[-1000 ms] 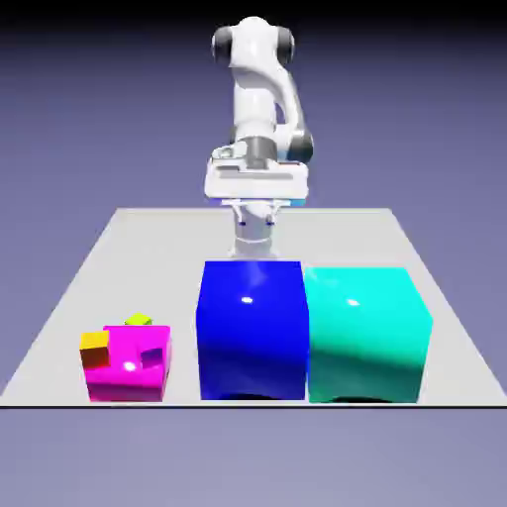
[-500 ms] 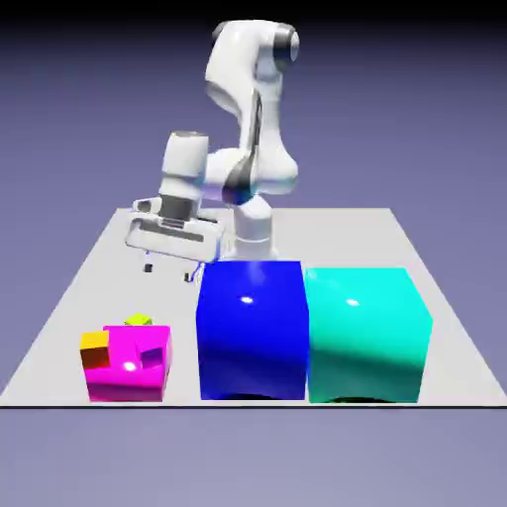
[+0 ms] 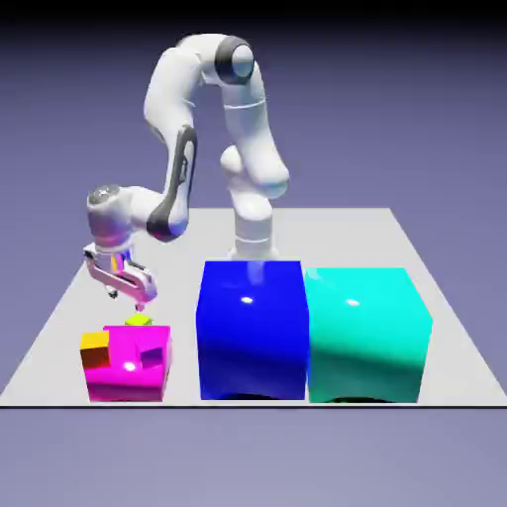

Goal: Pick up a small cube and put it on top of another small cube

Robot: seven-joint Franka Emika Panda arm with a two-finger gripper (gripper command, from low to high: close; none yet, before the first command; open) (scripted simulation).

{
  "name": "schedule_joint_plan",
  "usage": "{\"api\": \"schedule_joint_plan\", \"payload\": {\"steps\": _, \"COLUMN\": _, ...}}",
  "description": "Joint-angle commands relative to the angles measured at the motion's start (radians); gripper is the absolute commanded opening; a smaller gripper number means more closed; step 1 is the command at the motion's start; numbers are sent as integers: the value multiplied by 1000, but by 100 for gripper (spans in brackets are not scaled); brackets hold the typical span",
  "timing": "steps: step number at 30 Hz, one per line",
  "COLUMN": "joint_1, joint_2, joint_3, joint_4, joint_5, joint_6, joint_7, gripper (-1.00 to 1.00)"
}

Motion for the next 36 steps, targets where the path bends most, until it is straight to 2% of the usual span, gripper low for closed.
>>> {"api": "schedule_joint_plan", "payload": {"steps": 1, "joint_1": 8, "joint_2": -1, "joint_3": 12, "joint_4": -6, "joint_5": -6, "joint_6": 0, "joint_7": -6, "gripper": 0}}
{"api": "schedule_joint_plan", "payload": {"steps": 8, "joint_1": 77, "joint_2": 190, "joint_3": -87, "joint_4": 7, "joint_5": -123, "joint_6": 173, "joint_7": 79, "gripper": 0}}
{"api": "schedule_joint_plan", "payload": {"steps": 9, "joint_1": 77, "joint_2": 190, "joint_3": -87, "joint_4": 7, "joint_5": -123, "joint_6": 173, "joint_7": 79, "gripper": -100}}
{"api": "schedule_joint_plan", "payload": {"steps": 15, "joint_1": 12, "joint_2": 9, "joint_3": 7, "joint_4": -5, "joint_5": -13, "joint_6": 9, "joint_7": -1, "gripper": -100}}
{"api": "schedule_joint_plan", "payload": {"steps": 26, "joint_1": 397, "joint_2": -209, "joint_3": 162, "joint_4": 170, "joint_5": -311, "joint_6": 35, "joint_7": -28, "gripper": -100}}
{"api": "schedule_joint_plan", "payload": {"steps": 36, "joint_1": 695, "joint_2": -379, "joint_3": 517, "joint_4": 80, "joint_5": 90, "joint_6": -2, "joint_7": 278, "gripper": -100}}
